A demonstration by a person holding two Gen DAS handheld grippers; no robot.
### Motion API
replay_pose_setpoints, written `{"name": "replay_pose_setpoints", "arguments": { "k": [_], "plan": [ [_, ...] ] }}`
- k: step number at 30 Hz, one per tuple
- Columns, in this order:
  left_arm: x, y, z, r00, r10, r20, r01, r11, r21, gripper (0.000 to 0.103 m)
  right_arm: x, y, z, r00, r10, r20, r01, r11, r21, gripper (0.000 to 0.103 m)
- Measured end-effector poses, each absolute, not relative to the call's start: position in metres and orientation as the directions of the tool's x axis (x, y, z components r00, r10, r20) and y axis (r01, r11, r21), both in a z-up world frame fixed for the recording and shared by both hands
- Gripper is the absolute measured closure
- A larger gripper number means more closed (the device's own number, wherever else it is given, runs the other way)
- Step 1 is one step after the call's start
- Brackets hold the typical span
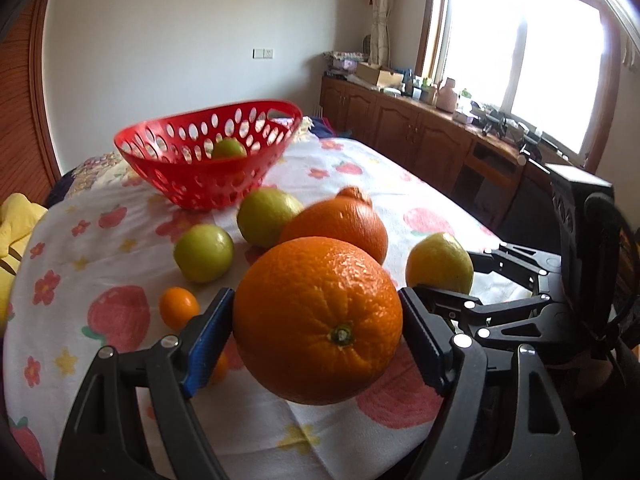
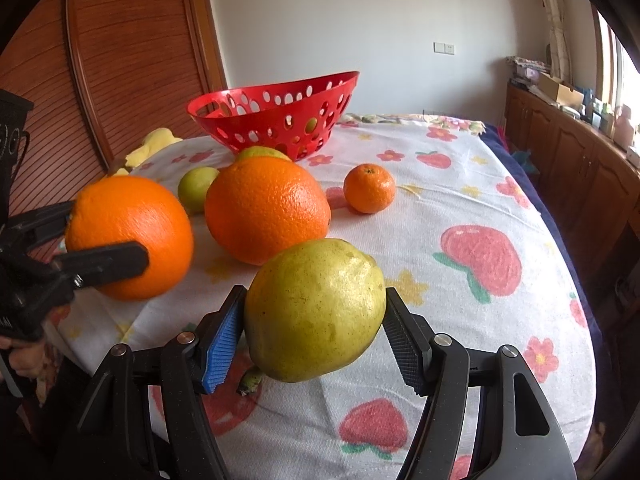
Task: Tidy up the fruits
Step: 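Lift the pear and orange and carry both over the red basket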
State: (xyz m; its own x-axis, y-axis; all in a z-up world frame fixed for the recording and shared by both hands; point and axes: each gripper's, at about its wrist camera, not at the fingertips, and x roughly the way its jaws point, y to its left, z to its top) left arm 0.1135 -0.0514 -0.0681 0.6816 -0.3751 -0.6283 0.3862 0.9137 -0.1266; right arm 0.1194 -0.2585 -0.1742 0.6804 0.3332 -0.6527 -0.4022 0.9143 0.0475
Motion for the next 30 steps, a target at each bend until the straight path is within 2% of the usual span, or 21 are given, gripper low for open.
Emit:
{"name": "replay_pose_setpoints", "arguments": {
  "k": [13, 30],
  "plan": [
    [0.125, -0.030, -0.029, 0.736, -0.356, -0.575, 0.364, 0.925, -0.107, 0.023, 0.127, -0.268, -0.133, 0.729, 0.331, -0.600, -0.407, 0.914, 0.010, 0.034],
    [0.179, -0.011, -0.005, 0.770, -0.328, -0.547, 0.340, 0.937, -0.082, 0.023, 0.175, -0.233, -0.069, 0.749, 0.405, -0.524, -0.521, 0.849, -0.089, 0.034]
  ]
}}
